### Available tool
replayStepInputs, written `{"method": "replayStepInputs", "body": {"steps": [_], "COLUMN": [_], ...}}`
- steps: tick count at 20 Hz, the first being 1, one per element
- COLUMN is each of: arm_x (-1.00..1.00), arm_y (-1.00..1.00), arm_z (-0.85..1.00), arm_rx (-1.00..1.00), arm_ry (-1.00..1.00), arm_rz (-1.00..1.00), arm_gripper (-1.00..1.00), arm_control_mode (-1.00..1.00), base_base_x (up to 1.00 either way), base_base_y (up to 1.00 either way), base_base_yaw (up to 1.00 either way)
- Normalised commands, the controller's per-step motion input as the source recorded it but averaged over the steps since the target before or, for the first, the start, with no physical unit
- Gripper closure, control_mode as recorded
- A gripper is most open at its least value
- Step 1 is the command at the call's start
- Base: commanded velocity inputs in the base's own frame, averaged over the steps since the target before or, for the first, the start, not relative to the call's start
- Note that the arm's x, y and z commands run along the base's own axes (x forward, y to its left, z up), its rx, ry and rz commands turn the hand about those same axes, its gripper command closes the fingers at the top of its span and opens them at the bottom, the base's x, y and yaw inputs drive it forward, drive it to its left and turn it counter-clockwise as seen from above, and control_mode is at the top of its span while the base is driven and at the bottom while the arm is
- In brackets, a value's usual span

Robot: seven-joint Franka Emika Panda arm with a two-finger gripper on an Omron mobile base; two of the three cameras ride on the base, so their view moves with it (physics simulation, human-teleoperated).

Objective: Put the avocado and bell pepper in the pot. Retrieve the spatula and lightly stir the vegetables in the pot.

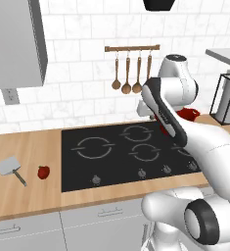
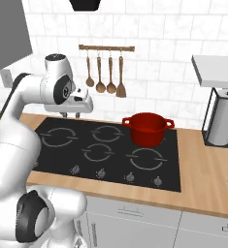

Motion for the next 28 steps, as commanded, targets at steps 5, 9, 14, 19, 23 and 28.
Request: {"method": "replayStepInputs", "body": {"steps": [5,9,14,19,23,28], "arm_x": [-0.55,-1.00,-0.70,-0.04,0.00,0.00], "arm_y": [0.00,-0.17,-0.29,-0.15,-0.04,0.00], "arm_z": [0.06,0.36,0.25,0.00,0.00,0.00], "arm_rx": [0.00,0.06,0.06,0.00,0.00,-0.01], "arm_ry": [-0.03,-0.21,-0.10,0.05,0.00,0.00], "arm_rz": [0.06,0.01,0.00,0.00,0.00,0.00], "arm_gripper": [-1.00,-1.00,-1.00,-1.00,-1.00,-1.00], "arm_control_mode": [-1.00,-1.00,-1.00,-1.00,-1.00,-1.00], "base_base_x": [0.00,0.00,0.00,0.00,0.00,0.00], "base_base_y": [0.00,0.00,0.00,0.00,0.00,0.00], "base_base_yaw": [0.00,0.00,0.00,0.00,0.00,0.00]}}
